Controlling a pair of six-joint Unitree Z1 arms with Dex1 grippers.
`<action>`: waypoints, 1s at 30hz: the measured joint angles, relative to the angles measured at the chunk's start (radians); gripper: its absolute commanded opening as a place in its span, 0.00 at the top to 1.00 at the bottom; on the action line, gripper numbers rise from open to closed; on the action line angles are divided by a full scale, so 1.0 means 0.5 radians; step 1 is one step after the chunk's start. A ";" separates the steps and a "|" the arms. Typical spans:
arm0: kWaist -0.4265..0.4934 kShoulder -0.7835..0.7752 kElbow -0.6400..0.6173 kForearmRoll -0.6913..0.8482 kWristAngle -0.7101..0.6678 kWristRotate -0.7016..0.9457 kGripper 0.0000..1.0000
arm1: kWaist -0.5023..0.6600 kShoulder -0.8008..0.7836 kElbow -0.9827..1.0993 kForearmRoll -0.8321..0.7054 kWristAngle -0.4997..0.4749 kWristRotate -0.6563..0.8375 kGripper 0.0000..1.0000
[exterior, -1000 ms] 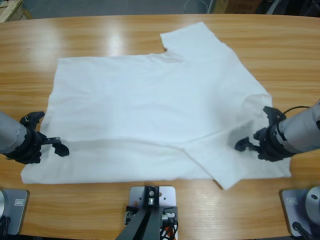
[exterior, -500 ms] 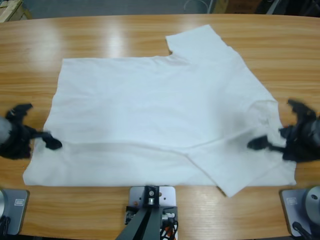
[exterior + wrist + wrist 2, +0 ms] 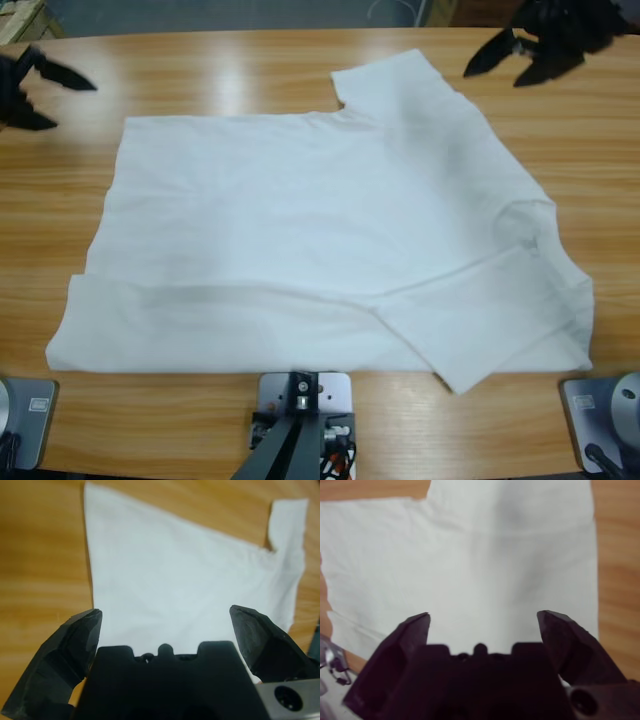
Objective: Fold clothes
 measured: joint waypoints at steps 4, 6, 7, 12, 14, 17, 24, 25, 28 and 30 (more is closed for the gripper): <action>0.169 0.288 -0.205 -0.025 -0.188 0.091 0.01 | -0.258 0.295 -0.249 0.072 0.187 -0.145 0.28; 0.218 0.400 -0.288 -0.029 -0.248 0.108 0.01 | -0.323 0.424 -0.360 0.093 0.234 -0.175 0.28; 0.232 0.445 -0.324 -0.029 -0.268 0.110 0.01 | -0.337 0.492 -0.422 0.106 0.253 -0.183 0.28; 0.254 0.526 -0.395 -0.029 -0.301 0.111 0.01 | -0.359 0.842 -0.826 0.251 0.336 -0.235 0.26; 0.261 0.530 -0.394 -0.026 -0.301 0.111 0.01 | -0.390 0.971 -0.988 0.323 0.373 -0.256 0.26; 0.270 0.531 -0.394 -0.006 -0.301 0.111 0.01 | -0.467 1.138 -1.161 0.382 0.416 -0.288 0.26; 0.253 0.531 -0.371 0.045 -0.307 0.111 0.00 | -0.509 1.385 -1.330 0.444 0.565 -0.327 0.26; 0.241 0.531 -0.364 0.047 -0.307 0.111 0.00 | -0.509 1.395 -1.342 0.451 0.575 -0.334 0.26; 0.212 0.531 -0.342 0.048 -0.308 0.111 0.00 | -0.509 1.408 -1.356 0.465 0.598 -0.356 0.27; 0.205 0.531 -0.325 0.048 -0.313 0.111 0.00 | -0.509 1.420 -1.370 0.470 0.621 -0.360 0.27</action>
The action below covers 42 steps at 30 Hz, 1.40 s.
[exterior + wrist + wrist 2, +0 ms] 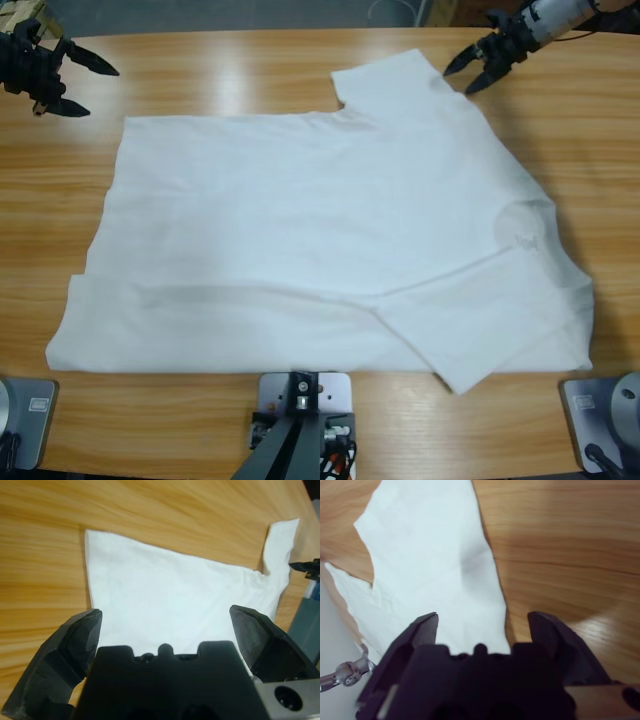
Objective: Fold clothes
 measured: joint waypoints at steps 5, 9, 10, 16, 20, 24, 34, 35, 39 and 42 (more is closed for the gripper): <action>-0.001 0.000 0.029 0.001 -0.005 0.000 0.00 | 0.049 0.018 -0.032 0.011 0.026 0.000 0.41; -0.001 0.000 0.031 0.001 -0.005 0.000 0.00 | 0.098 0.052 -0.100 0.042 0.034 0.000 0.66; -0.001 0.000 0.034 0.001 -0.005 0.000 0.00 | 0.100 0.060 -0.113 0.051 0.035 0.000 0.73; -0.001 0.000 0.051 0.001 -0.015 0.000 0.00 | 0.101 0.116 -0.179 0.102 0.030 0.000 1.00; -0.001 0.000 0.056 0.001 -0.019 0.000 0.00 | 0.101 0.145 -0.216 0.122 0.016 -0.001 1.00; -0.001 0.000 0.085 0.002 -0.019 0.000 0.00 | 0.101 0.156 -0.238 0.146 -0.003 -0.029 1.00; 0.067 0.084 0.107 0.004 -0.019 0.193 0.00 | 0.101 0.156 -0.248 0.171 -0.023 -0.066 1.00; 0.084 0.104 0.091 0.004 -0.010 0.230 0.00 | 0.101 0.155 -0.248 0.173 -0.023 -0.069 1.00; 0.136 0.207 -0.040 0.004 0.059 0.301 0.00 | 0.101 0.153 -0.249 0.191 -0.039 -0.081 1.00; 0.136 0.316 -0.156 0.004 0.063 0.324 0.00 | 0.101 0.152 -0.253 0.197 -0.050 -0.085 1.00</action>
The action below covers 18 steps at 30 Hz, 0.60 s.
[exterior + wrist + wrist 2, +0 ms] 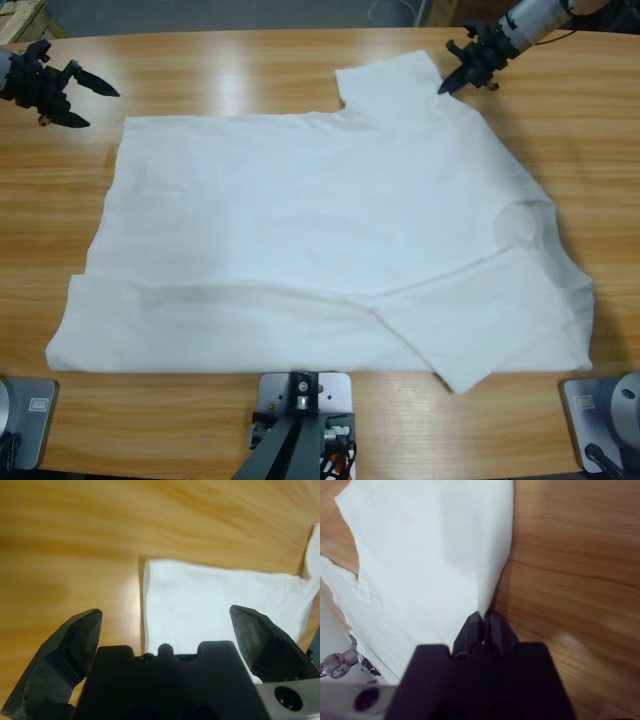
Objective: Fold clothes
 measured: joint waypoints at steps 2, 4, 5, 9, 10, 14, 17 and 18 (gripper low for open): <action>-0.022 0.076 -0.063 0.000 0.000 0.005 0.02 | 0.000 0.000 -0.002 0.001 0.000 -0.002 1.00; -0.060 0.136 -0.115 0.000 0.000 0.006 0.02 | 0.000 0.000 -0.004 0.002 0.000 -0.006 1.00; -0.082 0.161 -0.126 0.000 0.002 0.007 0.02 | 0.000 0.000 -0.006 0.002 -0.001 -0.007 1.00; -0.168 0.197 -0.185 0.000 0.109 0.007 0.02 | 0.000 0.000 -0.006 0.002 -0.001 -0.017 1.00; -0.181 0.201 -0.196 0.000 0.140 0.007 0.02 | 0.000 0.000 -0.006 0.002 -0.001 -0.020 1.00; -0.250 0.201 -0.215 0.000 0.306 0.017 0.02 | 0.000 0.000 -0.008 0.003 -0.001 -0.029 1.00; -0.323 0.201 -0.226 0.008 0.364 0.024 0.04 | 0.000 0.000 -0.009 0.003 -0.001 -0.031 1.00; -0.342 0.201 -0.228 0.016 0.366 0.025 0.06 | 0.000 0.000 -0.010 0.003 -0.001 -0.031 1.00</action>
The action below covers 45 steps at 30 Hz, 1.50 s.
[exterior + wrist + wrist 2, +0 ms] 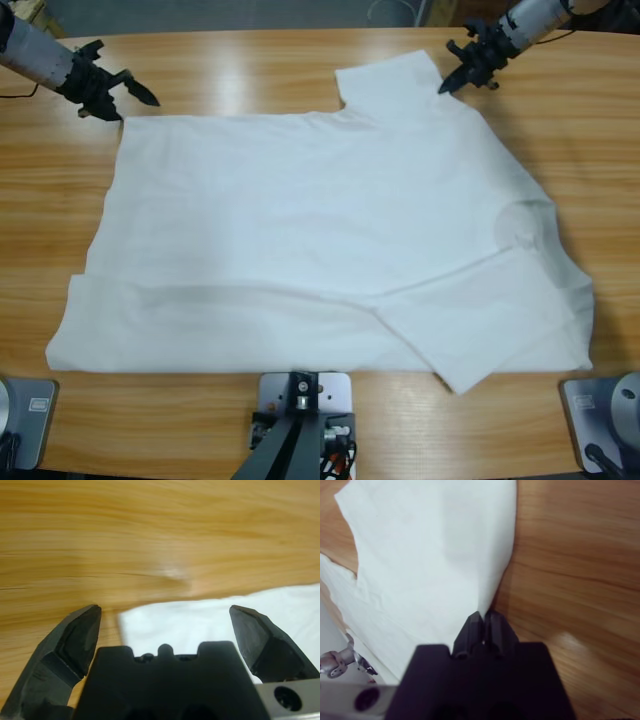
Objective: Fold clothes
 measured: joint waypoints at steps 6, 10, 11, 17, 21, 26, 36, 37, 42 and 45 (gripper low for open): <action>-0.029 0.000 -0.017 0.081 0.000 0.000 0.60 | 0.000 0.000 -0.005 0.001 0.000 -0.004 1.00; -0.029 0.001 -0.018 0.139 0.000 0.001 0.96 | 0.000 0.000 -0.006 0.001 0.000 -0.007 1.00; -0.029 0.001 -0.018 0.152 0.000 0.012 0.97 | 0.000 0.000 -0.006 0.001 0.000 -0.007 1.00; -0.023 0.008 -0.022 0.187 0.000 0.210 1.00 | 0.000 0.000 -0.006 0.001 0.000 -0.013 1.00; -0.009 0.016 -0.022 0.194 0.000 0.241 1.00 | 0.000 0.000 -0.006 0.001 0.000 -0.019 1.00; -0.007 0.026 -0.023 0.194 -0.013 0.305 1.00 | 0.000 0.000 -0.006 0.001 0.000 -0.022 1.00; 0.066 0.024 -0.041 0.194 -0.277 0.268 1.00 | -0.002 -0.014 -0.006 0.068 0.003 -0.033 1.00; 0.074 0.022 -0.041 0.198 -0.303 0.245 1.00 | -0.002 -0.024 -0.006 0.101 0.003 -0.033 1.00; 0.093 0.021 -0.038 0.364 -0.434 0.179 1.00 | -0.003 -0.197 0.017 0.294 0.056 -0.036 1.00; 0.094 0.018 0.014 0.411 -0.481 0.179 1.00 | -0.003 -0.376 0.116 0.324 0.130 -0.037 1.00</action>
